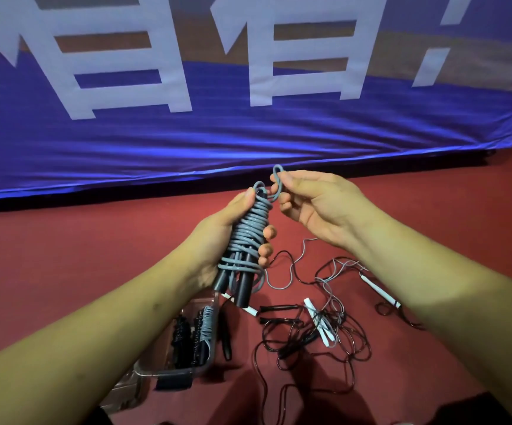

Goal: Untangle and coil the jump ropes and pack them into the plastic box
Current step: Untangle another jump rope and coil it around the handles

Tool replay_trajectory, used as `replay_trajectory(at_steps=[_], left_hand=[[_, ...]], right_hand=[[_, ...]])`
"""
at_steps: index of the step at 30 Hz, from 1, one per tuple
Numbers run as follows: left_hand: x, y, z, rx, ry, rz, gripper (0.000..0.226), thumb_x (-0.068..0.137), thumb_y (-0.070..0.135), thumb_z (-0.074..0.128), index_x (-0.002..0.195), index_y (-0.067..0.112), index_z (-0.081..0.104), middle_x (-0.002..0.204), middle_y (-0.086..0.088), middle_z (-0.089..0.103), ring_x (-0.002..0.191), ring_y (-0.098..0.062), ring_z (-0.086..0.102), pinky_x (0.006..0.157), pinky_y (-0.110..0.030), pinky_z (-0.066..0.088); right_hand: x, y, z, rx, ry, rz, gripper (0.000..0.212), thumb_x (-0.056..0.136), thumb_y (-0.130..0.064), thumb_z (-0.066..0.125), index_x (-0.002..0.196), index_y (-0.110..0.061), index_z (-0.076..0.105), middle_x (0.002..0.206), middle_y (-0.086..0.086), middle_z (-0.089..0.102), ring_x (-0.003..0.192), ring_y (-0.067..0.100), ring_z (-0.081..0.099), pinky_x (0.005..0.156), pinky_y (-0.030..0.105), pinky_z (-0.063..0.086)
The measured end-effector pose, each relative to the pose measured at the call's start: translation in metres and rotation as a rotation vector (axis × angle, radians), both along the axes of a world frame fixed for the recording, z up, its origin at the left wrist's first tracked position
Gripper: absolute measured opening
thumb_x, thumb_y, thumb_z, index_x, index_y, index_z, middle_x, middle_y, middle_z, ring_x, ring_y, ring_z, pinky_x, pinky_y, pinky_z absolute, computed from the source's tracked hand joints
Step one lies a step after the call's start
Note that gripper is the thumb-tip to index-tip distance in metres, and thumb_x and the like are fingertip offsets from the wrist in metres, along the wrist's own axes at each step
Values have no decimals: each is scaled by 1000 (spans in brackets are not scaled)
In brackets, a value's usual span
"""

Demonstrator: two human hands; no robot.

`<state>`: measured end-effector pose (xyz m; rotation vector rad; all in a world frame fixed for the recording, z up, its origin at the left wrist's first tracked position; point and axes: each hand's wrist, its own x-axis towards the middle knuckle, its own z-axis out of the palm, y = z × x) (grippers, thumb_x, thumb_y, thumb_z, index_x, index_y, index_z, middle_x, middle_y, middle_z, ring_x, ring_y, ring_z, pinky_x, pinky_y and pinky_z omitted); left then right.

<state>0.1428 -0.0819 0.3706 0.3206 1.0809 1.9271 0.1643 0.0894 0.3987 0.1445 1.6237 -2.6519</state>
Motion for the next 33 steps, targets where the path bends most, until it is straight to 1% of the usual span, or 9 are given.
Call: replay_trajectory(at_steps=[8,10,12,16,20,24,27,30,33], left_hand=[[0,1,-5,-69,28,4,35,94,41,51,125,26,45,75,-10,56,54,-24,56,53,-31,53],[2,3,-6,-94,51,34,32,95,38,52,123,23,47,76,-12,57,56,-25,57,54,-32,54],[4,4,-6,-109,61,53,29,95,35,51,120,19,49,77,-13,58,59,-26,58,54,-32,54],[4,4,-6,-147,76,61,27,95,36,52,113,17,56,80,-12,62,59,-25,60,54,-30,55],[4,4,-9,-186,79,64,29,96,38,52,113,16,58,81,-12,62,58,-26,58,52,-30,54],[5,7,-12,-260,104,111,34,101,44,43,110,14,55,75,-14,63,53,-27,59,48,-29,51],[7,9,-12,-300,158,97,21,103,37,42,106,17,50,71,-14,63,49,-26,58,45,-28,50],[6,9,-12,-339,161,75,19,100,39,47,95,22,52,70,-14,63,47,-26,58,46,-28,51],[4,10,-12,-353,154,75,19,99,40,49,93,22,51,70,-14,63,47,-26,58,45,-28,51]], right_hand=[[1,8,2,346,10,26,9,84,3,65,92,8,67,76,14,62,54,11,54,53,20,50],[2,10,2,465,36,32,2,83,3,68,84,5,68,69,12,62,51,12,53,51,21,48],[2,14,4,566,63,31,7,82,4,69,76,1,68,63,11,62,48,12,51,49,21,46],[4,19,7,674,94,66,7,78,5,72,74,4,67,81,32,64,49,16,50,50,25,43],[6,20,9,782,103,124,7,75,6,74,74,6,67,68,20,66,47,17,50,47,23,42],[4,19,10,833,86,134,9,76,6,74,77,12,67,73,29,65,46,18,47,44,23,41],[5,16,10,892,73,143,7,76,6,73,74,10,68,76,33,65,45,18,47,43,23,41],[6,18,9,929,77,158,6,75,6,73,74,9,69,73,29,66,46,16,48,45,24,43],[8,19,5,947,129,162,13,78,5,73,90,4,69,66,17,63,48,15,51,50,25,46]])
